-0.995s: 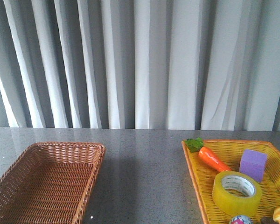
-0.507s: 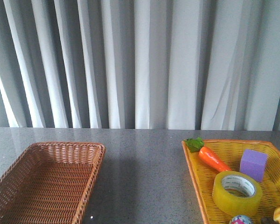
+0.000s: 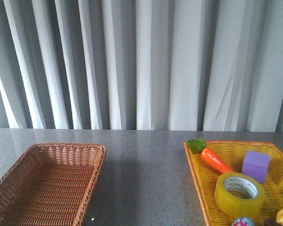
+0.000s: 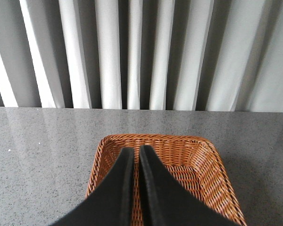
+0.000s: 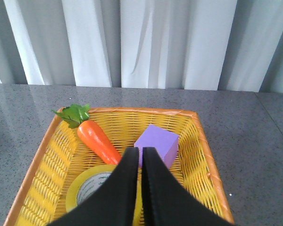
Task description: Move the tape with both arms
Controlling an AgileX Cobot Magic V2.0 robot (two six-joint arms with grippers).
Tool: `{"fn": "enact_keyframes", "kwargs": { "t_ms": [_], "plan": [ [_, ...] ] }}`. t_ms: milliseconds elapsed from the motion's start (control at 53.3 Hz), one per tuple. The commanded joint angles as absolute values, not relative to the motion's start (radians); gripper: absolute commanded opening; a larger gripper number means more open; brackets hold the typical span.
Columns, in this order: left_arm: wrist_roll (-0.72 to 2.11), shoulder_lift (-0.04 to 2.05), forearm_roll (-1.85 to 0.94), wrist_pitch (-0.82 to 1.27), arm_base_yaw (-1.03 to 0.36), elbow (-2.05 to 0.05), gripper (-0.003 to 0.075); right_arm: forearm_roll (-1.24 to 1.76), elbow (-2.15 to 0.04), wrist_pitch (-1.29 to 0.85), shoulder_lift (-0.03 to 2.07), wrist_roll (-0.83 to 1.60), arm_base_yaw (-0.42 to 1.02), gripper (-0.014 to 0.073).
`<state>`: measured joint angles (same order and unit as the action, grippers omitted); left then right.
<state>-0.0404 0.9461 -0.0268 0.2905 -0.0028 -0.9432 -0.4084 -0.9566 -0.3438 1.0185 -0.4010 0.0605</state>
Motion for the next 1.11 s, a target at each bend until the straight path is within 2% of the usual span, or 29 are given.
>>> {"fn": "enact_keyframes", "kwargs": {
  "t_ms": [0, 113, 225, 300, 375, 432, 563, 676, 882, 1088],
  "plan": [
    [-0.043, 0.975, -0.038, 0.284, -0.011, -1.024, 0.0100, -0.427, -0.992, -0.280, 1.011, -0.387, 0.063, 0.0148],
    [-0.043, 1.025, -0.043, 0.371, -0.011, -1.103, 0.0249, -0.395, -0.992, -0.299, 1.011, -0.397, 0.061, 0.0340],
    [-0.042, 1.066, -0.097, 0.468, -0.011, -1.165, 0.0419, -0.374, -0.992, -0.366, 1.032, -0.396, 0.061, 0.0574],
    [-0.039, 1.088, -0.128, 0.497, -0.011, -1.175, 0.0521, -0.380, -0.992, -0.405, 1.053, -0.394, 0.061, 0.0667],
    [-0.039, 1.100, -0.141, 0.513, -0.011, -1.175, 0.0578, -0.396, -0.992, -0.415, 1.065, -0.388, 0.061, 0.0724],
    [-0.039, 1.109, -0.143, 0.517, -0.011, -1.175, 0.0597, -0.406, -0.992, -0.397, 1.063, -0.388, 0.061, 0.0728],
    [-0.041, 1.114, -0.144, 0.514, -0.011, -1.176, 0.0589, -0.405, -1.000, -0.351, 1.058, -0.390, 0.061, 0.0717],
    [-0.041, 1.118, -0.143, 0.533, -0.011, -1.176, 0.0586, -0.404, -1.075, -0.467, 1.113, -0.390, 0.061, 0.0701],
    [-0.040, 1.151, -0.142, 0.621, -0.011, -1.176, 0.0586, -0.403, -1.339, -0.764, 1.352, -0.378, 0.061, 0.0654],
    [-0.040, 1.150, -0.143, 0.647, -0.011, -1.176, 0.0586, -0.322, -1.494, -0.839, 1.547, -0.321, 0.061, 0.0602]
  ]
}}
